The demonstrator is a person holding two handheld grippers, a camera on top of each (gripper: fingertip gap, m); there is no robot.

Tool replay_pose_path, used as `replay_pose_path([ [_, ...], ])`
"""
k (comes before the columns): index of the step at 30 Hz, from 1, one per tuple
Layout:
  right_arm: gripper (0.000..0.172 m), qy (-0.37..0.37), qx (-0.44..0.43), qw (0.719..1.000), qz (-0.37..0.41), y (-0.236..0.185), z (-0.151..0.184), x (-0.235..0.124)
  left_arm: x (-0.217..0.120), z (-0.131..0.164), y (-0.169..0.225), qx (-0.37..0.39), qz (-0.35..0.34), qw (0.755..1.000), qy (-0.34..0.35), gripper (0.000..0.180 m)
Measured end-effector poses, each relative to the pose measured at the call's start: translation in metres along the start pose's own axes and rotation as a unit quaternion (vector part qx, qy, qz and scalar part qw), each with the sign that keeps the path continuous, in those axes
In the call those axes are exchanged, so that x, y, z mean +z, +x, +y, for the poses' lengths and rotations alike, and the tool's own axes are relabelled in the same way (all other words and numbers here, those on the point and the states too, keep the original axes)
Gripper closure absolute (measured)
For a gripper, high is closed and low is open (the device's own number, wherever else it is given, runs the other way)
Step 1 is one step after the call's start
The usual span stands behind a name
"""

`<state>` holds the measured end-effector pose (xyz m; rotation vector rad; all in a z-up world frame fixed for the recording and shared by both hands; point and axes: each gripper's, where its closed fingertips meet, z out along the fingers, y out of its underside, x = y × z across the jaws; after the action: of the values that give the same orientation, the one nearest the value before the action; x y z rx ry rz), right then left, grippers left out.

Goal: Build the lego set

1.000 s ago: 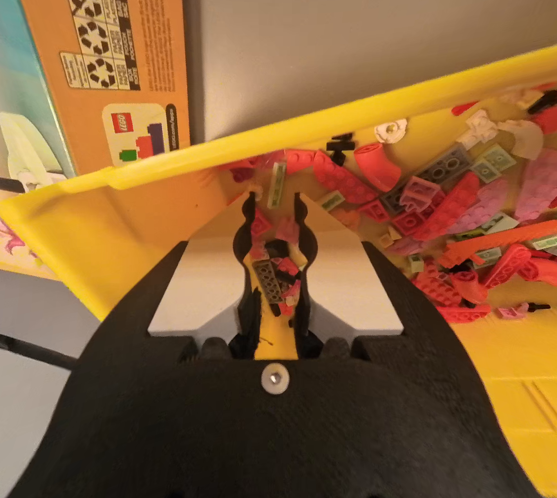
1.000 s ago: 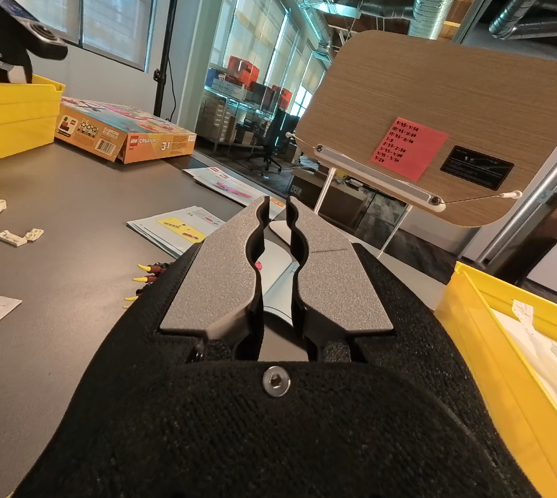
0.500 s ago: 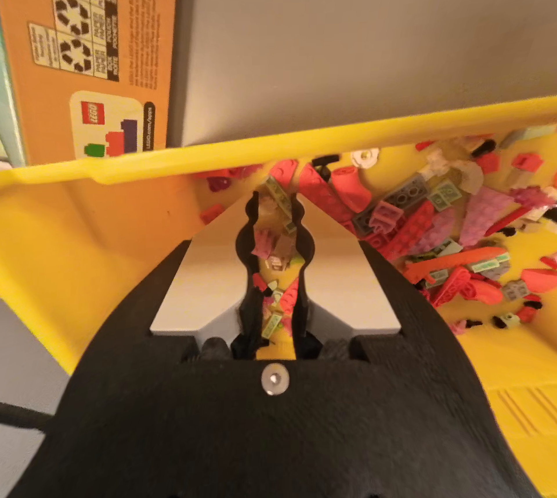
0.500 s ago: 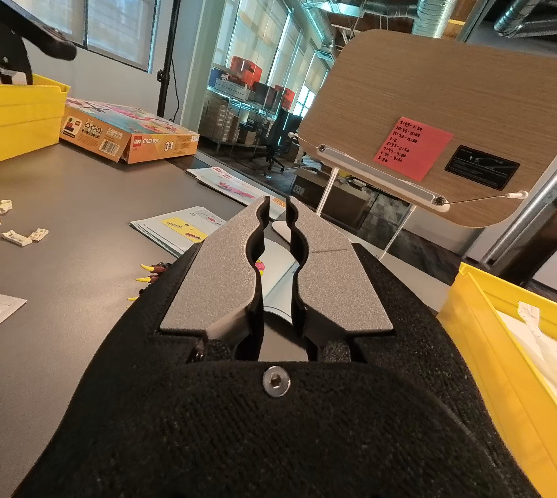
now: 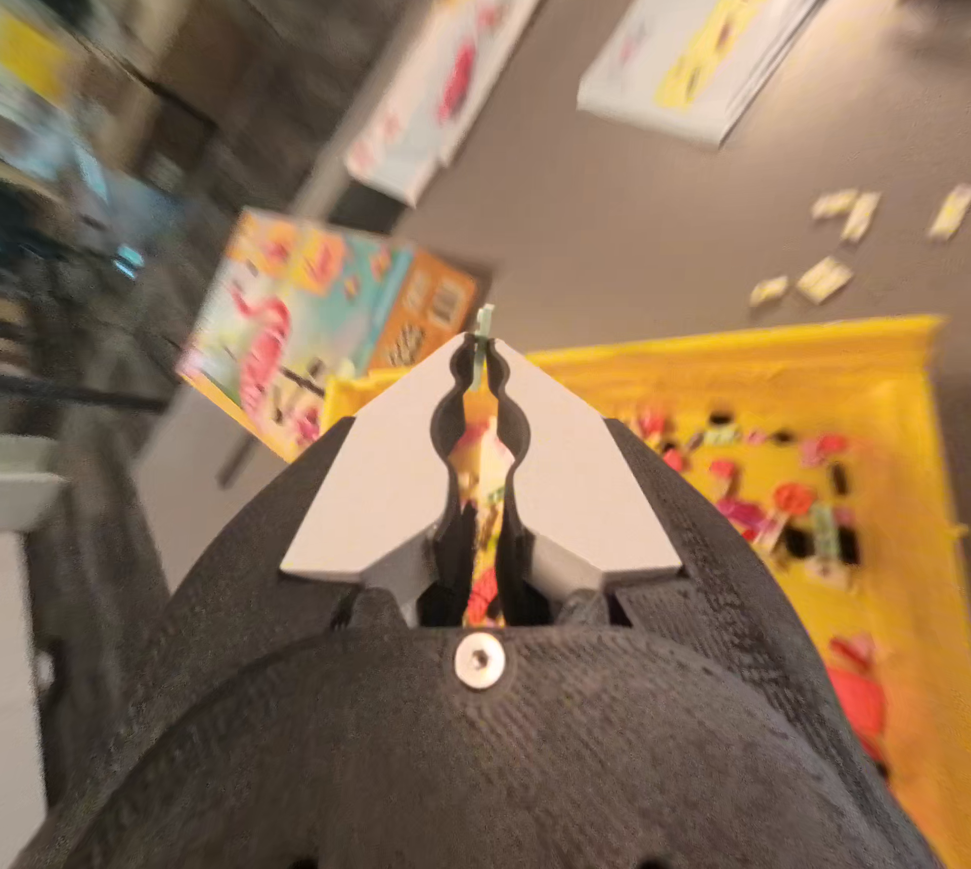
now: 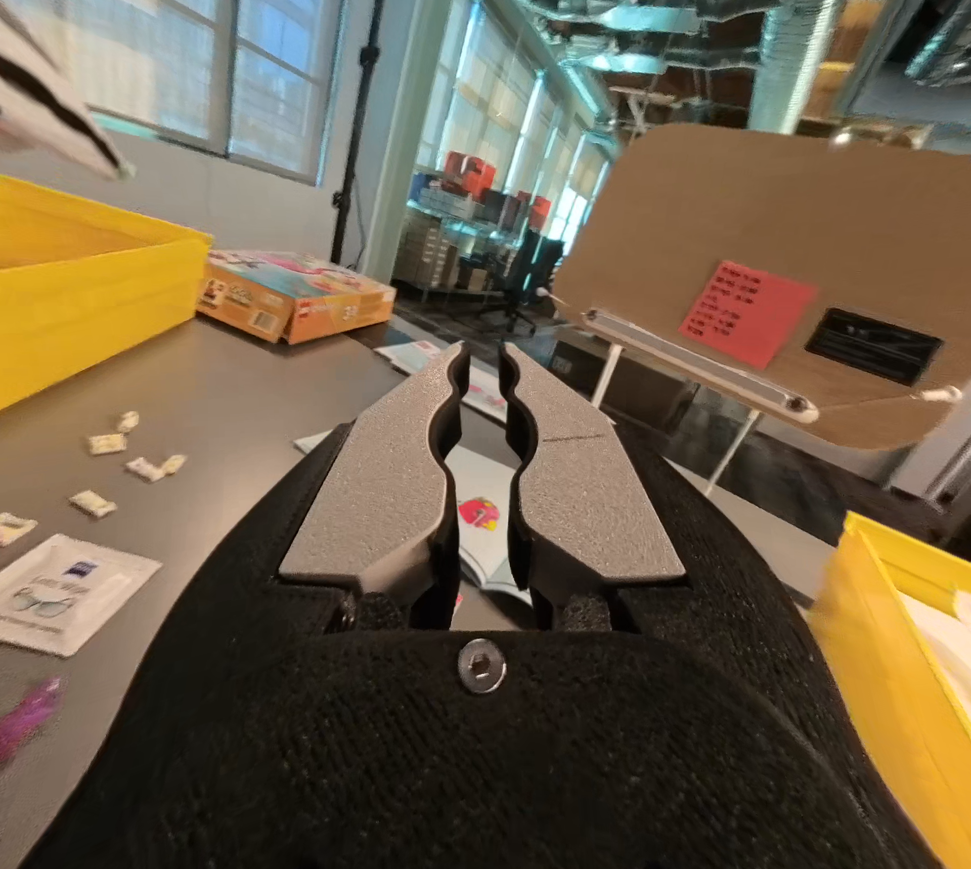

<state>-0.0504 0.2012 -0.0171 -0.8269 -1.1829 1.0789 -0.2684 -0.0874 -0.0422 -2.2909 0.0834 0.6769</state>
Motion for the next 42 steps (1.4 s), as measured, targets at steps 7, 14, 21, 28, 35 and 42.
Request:
replay_pose_path([
  [7, 0.162, -0.045, 0.113, 0.979, -0.164, -0.095, -0.042, -0.009, -0.056, -0.119, 0.128, 0.127, -0.125, 0.952, 0.249, 0.177],
  [14, 0.153, -0.081, 0.28, 0.909, -0.298, -0.171, -0.049, -0.03, -0.041, -0.139, 0.211, 0.278, -0.228, 0.888, 0.285, 0.178],
  [21, 0.165, -0.098, 0.276, 0.909, -0.296, -0.181, -0.045, -0.035, -0.039, -0.147, 0.23, 0.344, -0.245, 0.863, 0.279, 0.178],
  [28, 0.165, -0.108, 0.193, 0.931, -0.29, -0.185, -0.038, -0.04, -0.035, -0.141, 0.24, 0.355, -0.224, 0.866, 0.273, 0.178],
  [35, 0.165, -0.146, 0.159, 0.93, -0.296, -0.192, -0.023, -0.046, -0.031, -0.133, 0.247, 0.361, -0.209, 0.869, 0.266, 0.178],
  [42, 0.165, -0.293, 0.11, 0.888, -0.338, -0.207, 0.044, -0.088, -0.046, -0.095, 0.234, 0.093, -0.016, 0.958, 0.27, 0.134],
])
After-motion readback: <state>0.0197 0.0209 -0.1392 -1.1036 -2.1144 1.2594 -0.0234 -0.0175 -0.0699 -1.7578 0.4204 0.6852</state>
